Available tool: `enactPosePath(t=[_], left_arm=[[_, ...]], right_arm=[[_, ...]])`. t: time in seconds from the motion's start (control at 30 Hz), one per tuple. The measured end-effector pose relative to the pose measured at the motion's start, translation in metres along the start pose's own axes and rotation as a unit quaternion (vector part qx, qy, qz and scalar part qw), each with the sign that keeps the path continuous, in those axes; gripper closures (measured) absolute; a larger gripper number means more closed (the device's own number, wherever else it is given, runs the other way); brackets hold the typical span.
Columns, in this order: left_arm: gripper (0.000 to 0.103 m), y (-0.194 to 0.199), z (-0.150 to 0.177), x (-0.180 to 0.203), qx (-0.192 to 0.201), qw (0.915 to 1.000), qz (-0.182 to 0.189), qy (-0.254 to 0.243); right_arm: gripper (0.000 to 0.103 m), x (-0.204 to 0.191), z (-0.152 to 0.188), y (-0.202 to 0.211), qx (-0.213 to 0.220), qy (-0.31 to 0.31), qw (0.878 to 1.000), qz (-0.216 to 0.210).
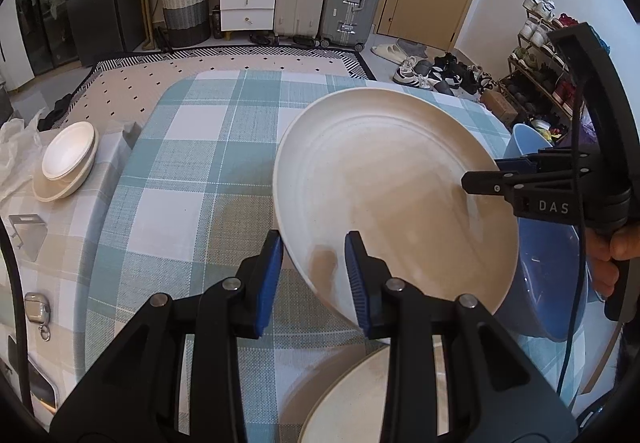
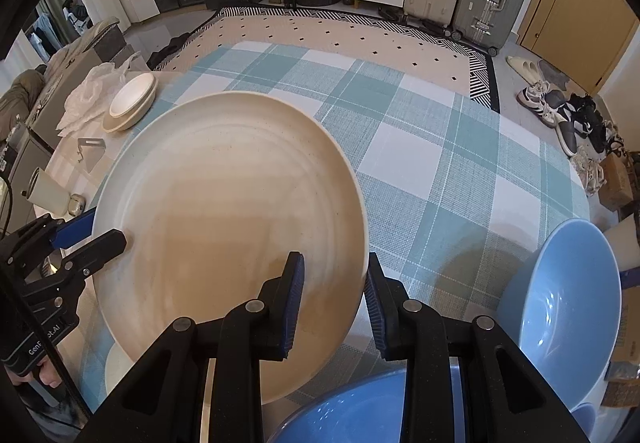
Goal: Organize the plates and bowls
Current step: 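Lift the cream plate with both tools and carry it over the plate stack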
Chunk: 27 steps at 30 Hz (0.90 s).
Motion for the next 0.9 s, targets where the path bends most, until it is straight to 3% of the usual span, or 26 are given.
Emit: enactPosePath(t=[0.9], left_arm=[[0.074,0.093,0.033,0.009,0.041,0.9991,-0.015,-0.002]], right_arm=[[0.073,-0.036,0.047,0.066,0.035,0.013,0.999,-0.010]])
Point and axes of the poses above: each gripper's, at about its wrist camera, not at the fingertips, and y roughly against the way its jaws point, x to its right, z to its underside, the point moved 3 cm from there along -y, roughly the way its jaws point, and after that the axes turned 13 degrees about -y, right-handed, at the moved point
